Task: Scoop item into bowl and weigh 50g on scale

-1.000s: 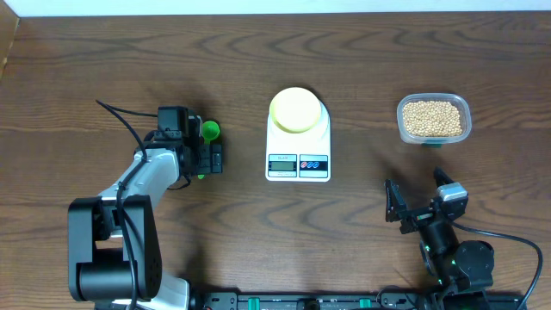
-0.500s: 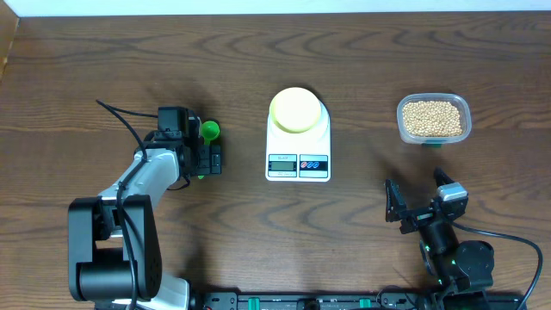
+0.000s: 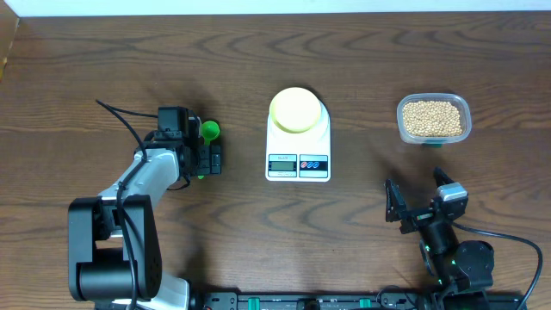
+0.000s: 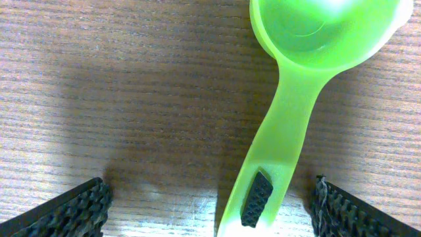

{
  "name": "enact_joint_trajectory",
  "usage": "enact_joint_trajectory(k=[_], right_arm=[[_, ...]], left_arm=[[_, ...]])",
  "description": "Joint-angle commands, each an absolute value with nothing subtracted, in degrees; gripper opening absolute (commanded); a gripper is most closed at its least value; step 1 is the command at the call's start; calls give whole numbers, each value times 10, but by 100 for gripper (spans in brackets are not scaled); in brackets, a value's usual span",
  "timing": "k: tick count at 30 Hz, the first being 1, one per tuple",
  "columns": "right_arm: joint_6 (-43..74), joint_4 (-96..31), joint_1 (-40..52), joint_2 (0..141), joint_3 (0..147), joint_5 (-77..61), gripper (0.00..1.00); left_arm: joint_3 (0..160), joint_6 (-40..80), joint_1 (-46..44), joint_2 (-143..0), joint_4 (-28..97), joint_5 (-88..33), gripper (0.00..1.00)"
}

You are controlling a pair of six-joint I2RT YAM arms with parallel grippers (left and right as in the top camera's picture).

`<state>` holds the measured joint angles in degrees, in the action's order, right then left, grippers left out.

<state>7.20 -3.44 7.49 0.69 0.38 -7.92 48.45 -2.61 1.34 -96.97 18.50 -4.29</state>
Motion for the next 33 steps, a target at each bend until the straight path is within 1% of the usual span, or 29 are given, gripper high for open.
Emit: enact_joint_trajectory(k=[1,33], right_arm=[[77,-36,79,3,3,-79,99],[77,-36,79,3,3,-79,99]], left_arm=[[480,-25,15,-977,189,-40,98],[484,-25,15,-976,170,-40,98]])
